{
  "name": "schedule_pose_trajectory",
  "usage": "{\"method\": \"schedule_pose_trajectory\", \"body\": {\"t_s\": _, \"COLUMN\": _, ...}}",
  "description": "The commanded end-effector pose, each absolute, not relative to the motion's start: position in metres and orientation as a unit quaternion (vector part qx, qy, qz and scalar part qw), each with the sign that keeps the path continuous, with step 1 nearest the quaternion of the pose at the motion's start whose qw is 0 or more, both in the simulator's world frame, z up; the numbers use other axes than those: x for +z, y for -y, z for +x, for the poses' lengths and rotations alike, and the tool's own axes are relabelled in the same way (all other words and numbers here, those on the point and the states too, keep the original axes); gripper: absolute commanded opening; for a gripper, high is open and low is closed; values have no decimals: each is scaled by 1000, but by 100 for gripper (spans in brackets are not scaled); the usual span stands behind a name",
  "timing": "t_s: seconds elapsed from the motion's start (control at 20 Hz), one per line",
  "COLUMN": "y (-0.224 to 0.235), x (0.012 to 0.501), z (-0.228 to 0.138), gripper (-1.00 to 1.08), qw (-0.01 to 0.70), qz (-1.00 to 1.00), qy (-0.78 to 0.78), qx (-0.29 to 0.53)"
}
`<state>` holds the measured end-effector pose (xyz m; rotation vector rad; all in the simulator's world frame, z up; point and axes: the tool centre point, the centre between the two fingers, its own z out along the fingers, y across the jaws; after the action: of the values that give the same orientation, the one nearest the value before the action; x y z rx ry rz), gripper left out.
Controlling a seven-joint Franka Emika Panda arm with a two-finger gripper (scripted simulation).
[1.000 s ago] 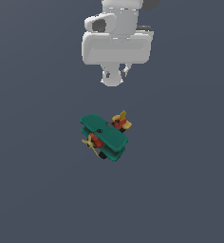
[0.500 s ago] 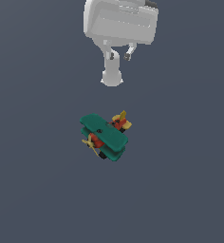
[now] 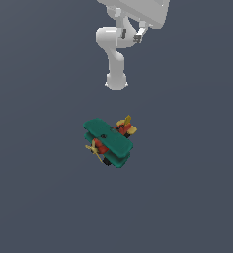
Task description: Pick up the object and move it to a goal position.
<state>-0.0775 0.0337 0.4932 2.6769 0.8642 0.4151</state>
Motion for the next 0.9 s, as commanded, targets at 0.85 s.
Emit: {"method": "schedule_pose_trajectory", "body": {"t_s": 0.85, "y": -74, "x": 571, "z": -96, "gripper": 28, "qw": 297, "qz": 831, "qy": -446, "qx": 152}}
